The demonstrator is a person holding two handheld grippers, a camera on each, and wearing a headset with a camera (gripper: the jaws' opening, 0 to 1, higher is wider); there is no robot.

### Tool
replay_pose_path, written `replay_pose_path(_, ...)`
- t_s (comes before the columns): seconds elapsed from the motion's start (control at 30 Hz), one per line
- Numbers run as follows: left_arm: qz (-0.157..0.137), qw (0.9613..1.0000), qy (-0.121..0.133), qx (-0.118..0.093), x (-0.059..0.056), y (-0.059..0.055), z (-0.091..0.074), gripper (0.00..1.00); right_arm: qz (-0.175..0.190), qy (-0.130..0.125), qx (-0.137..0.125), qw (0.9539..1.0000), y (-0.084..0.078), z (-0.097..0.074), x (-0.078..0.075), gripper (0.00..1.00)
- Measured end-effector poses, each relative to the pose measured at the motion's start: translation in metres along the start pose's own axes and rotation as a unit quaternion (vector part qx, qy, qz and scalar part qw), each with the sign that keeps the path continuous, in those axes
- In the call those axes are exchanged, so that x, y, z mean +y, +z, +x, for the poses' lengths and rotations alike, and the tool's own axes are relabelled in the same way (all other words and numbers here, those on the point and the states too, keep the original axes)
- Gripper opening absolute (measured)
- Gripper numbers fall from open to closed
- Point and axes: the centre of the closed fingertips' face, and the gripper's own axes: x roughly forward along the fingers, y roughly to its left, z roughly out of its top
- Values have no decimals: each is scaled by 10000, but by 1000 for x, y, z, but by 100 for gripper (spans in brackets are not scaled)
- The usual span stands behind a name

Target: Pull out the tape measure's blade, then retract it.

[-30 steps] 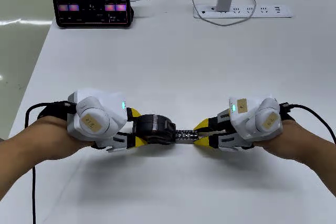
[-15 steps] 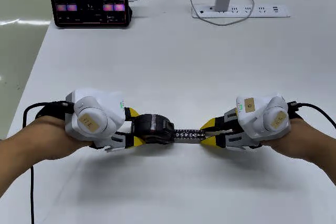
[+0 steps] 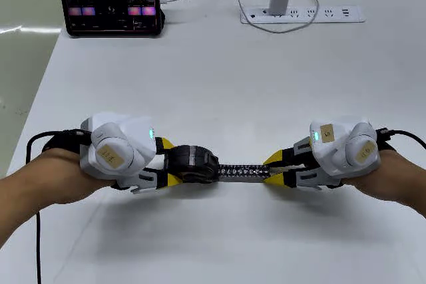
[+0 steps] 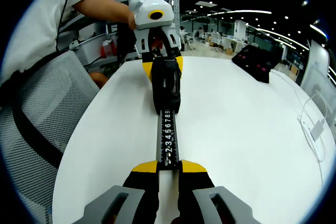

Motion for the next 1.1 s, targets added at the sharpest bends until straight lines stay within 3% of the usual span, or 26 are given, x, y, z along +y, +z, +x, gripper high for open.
replay_pose_path(1.1,-30,10000,-18,9,0,0,0,24,118,-57,170,9998,-22,-35,1,9)
